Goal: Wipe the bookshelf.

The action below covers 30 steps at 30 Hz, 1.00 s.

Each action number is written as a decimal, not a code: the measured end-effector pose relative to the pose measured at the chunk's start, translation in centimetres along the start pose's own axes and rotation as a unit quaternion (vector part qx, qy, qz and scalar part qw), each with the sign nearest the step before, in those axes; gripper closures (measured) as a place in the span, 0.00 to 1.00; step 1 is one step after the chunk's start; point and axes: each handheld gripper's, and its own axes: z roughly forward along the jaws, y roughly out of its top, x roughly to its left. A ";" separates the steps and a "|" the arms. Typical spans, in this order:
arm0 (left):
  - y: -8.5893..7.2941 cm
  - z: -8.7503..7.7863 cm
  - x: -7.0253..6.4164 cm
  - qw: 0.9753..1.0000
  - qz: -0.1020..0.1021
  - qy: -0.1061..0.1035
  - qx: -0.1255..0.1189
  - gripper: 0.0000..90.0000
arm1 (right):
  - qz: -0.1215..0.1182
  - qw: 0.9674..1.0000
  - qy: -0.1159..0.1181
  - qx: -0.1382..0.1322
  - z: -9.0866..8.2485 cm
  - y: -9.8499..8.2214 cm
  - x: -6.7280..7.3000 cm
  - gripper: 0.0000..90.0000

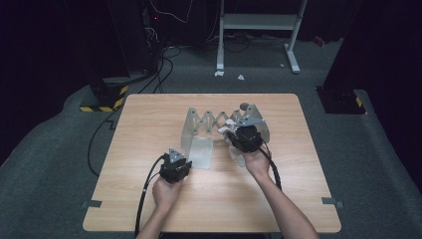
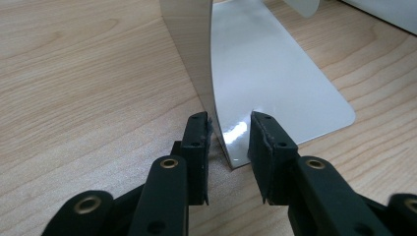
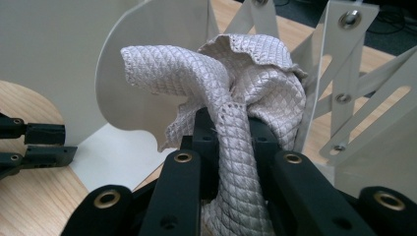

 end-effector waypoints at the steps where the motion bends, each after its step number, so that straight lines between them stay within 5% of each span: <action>1: 0.0 0.0 0.0 1.000 0.000 0.000 0.000 0.77 | -0.001 1.000 -0.001 -0.002 -0.1 0.2 0.0 0.89; 21: 0.0 0.0 0.0 1.000 -0.001 0.000 -0.001 0.77 | -0.016 1.000 -0.016 -0.017 -1.4 2.9 -0.1 0.88; 30: 0.0 0.0 0.0 1.000 -0.001 -0.001 0.000 0.77 | -0.009 1.000 -0.013 -0.005 -0.7 1.4 -0.2 0.89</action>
